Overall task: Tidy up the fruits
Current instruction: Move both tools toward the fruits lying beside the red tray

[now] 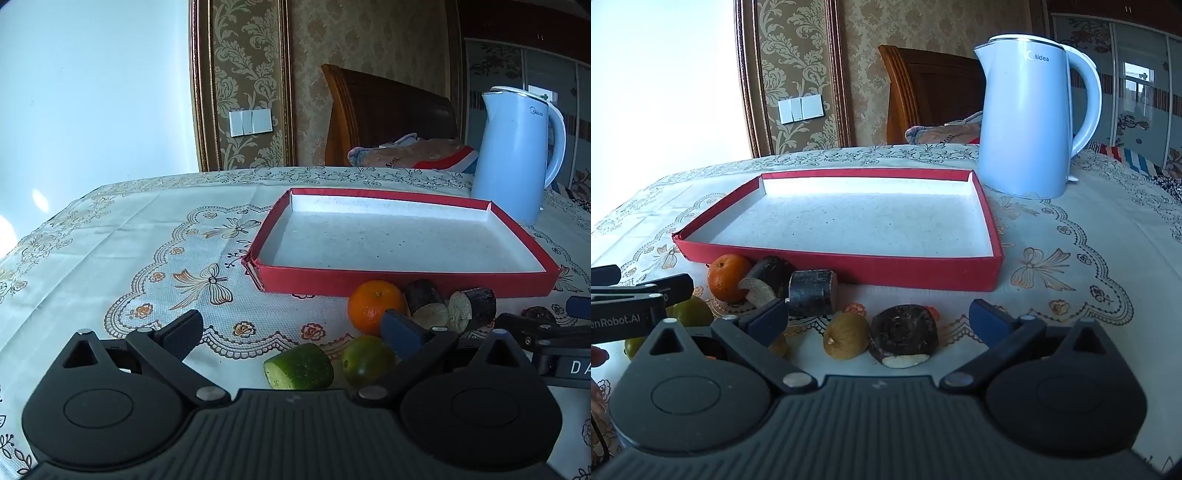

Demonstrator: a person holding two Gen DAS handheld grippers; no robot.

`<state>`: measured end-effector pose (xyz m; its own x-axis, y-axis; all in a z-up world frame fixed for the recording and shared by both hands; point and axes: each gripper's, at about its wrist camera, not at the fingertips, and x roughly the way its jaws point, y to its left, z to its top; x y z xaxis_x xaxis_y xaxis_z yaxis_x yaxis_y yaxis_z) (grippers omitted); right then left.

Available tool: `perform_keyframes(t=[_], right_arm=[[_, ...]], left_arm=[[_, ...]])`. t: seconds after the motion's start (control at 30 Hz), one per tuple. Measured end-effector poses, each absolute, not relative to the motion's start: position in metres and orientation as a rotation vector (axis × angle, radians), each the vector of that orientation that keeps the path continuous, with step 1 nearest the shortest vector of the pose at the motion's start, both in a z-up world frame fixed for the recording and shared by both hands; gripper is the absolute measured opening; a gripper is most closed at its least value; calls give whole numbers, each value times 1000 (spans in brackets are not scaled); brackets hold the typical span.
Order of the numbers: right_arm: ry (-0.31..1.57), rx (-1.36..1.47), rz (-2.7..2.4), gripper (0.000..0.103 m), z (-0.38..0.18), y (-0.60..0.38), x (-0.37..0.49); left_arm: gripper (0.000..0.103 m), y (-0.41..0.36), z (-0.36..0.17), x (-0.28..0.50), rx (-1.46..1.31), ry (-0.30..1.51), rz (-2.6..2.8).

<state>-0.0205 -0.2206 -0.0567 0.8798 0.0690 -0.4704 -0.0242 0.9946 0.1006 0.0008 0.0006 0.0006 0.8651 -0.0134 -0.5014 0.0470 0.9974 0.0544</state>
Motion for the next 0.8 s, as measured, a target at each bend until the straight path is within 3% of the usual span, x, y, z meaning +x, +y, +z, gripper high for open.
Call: perform_keyframes(t=[0.17,0.8], right_arm=[[486,98,46,103,-57,-221,-21],[509,89,58,103,-58,-220,-18]], left_arm=[[103,8,9,-6,-26,513,-57],[103,-6,4,-8,61,489,-80]])
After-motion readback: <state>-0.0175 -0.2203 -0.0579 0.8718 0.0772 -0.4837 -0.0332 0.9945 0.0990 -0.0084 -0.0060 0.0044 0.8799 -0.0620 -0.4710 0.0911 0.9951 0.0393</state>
